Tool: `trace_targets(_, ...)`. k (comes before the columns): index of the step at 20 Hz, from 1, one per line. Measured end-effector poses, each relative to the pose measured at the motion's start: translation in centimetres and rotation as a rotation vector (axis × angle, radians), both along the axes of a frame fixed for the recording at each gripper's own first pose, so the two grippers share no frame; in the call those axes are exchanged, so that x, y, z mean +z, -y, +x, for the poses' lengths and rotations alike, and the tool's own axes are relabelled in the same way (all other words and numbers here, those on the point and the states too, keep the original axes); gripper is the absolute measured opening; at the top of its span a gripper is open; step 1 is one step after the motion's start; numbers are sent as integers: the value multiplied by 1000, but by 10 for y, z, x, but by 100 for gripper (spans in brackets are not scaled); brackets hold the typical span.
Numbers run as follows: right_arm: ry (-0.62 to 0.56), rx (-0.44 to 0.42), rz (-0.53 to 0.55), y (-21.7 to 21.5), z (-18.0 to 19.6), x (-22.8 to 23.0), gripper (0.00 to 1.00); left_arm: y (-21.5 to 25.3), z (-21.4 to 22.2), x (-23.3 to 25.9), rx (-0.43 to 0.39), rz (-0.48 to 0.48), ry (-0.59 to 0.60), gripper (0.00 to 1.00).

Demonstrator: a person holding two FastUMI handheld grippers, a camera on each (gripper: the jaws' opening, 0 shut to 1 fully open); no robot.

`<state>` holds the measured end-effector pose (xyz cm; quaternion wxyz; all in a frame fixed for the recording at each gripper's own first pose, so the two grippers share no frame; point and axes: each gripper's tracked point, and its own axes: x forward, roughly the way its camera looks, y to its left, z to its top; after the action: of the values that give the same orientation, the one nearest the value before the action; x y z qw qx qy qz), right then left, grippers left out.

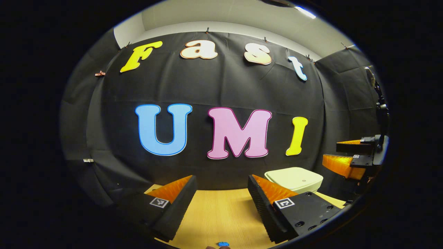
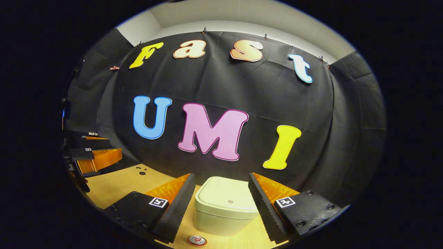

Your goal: Press the lid of the desktop garbage bin to open it, pick up the crumpled paper on the desktop and throw it into the bin, then pick up the pop can on the desktop and drop it into the bin, and finally close the garbage bin lid.

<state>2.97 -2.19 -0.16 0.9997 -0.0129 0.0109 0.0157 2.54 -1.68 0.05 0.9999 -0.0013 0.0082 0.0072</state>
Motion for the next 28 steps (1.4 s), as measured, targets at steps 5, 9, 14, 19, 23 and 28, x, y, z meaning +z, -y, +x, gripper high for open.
trace_targets(5, 8, -13, 6, 4, 4, 5, 93, -1, -2, -4, 9, -1, -7, 95)
trace_targets(9, -36, -33, 14, 13, 8, 0, 52, -2, -4, -5, 16, -7, -10, 95)
trace_targets(14, -43, -15, 48, 14, 11, 4, 18, -3, -9, -6, 26, -8, -13, 95)
trace_targets(19, -220, -29, 150, 30, 21, -25, 5, -6, -11, -6, 36, -5, -10, 95)
trace_targets(23, -197, -142, 89, 60, 35, -18, 5, -9, -14, -7, 46, -4, -14, 95)
trace_targets(28, -304, -23, 1, 58, 53, -38, 5, -13, -13, -5, 51, 5, -12, 95)
